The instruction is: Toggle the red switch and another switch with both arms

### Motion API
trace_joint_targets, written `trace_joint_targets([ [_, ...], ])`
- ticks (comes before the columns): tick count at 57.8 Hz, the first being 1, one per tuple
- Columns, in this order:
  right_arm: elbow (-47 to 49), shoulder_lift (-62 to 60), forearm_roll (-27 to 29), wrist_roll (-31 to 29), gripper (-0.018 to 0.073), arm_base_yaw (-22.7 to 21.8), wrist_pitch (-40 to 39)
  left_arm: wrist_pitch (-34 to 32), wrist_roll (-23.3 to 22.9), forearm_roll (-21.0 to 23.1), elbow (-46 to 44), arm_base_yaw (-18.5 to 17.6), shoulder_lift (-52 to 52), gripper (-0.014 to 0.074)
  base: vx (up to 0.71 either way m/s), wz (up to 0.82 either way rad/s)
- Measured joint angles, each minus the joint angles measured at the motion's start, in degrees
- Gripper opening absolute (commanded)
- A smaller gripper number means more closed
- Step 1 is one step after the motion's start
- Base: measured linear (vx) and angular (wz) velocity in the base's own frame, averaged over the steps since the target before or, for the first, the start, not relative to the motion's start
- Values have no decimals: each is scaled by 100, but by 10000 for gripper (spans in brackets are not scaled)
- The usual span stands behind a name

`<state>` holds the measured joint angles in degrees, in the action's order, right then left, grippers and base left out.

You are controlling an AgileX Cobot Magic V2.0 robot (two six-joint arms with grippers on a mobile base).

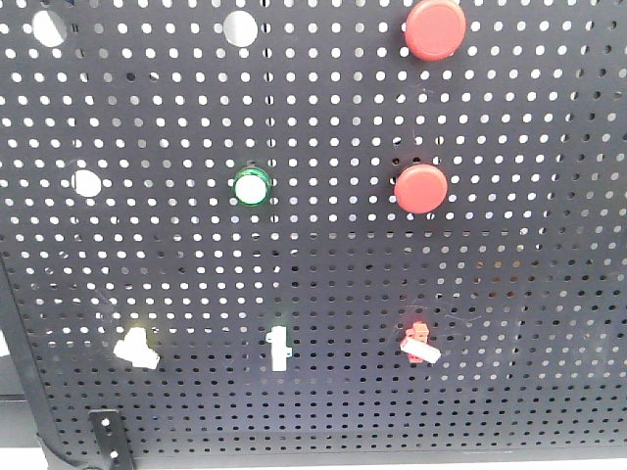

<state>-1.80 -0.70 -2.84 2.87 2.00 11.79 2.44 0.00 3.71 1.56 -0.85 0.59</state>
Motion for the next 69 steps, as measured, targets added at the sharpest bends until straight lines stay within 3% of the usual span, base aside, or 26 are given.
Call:
trace_joint_targets([
  [19, 0, 0, 0, 0, -6, 0, -13, -5, 0, 0, 0, 0, 0, 2, 0, 0],
  [32, 0, 0, 172, 0, -6, 0, -142, -404, 0, 0, 0, 0, 0, 2, 0, 0],
  [38, 0, 0, 194, 0, -6, 0, -550, -637, 0, 0, 0, 0, 0, 2, 0, 0],
  [47, 11, 0, 229, 0, -6, 0, -1834, -1264, -140, 0, -28, 0, 0, 2, 0, 0],
  [54, 554, 0, 240, 0, -6, 0, -2195, -1392, -250, 0, -668, 0, 0, 2, 0, 0],
  [69, 2324, 1138, 240, 0, -6, 0, -1179, -475, 111, -14, -2899, 0, -956, 2, 0, 0],
])
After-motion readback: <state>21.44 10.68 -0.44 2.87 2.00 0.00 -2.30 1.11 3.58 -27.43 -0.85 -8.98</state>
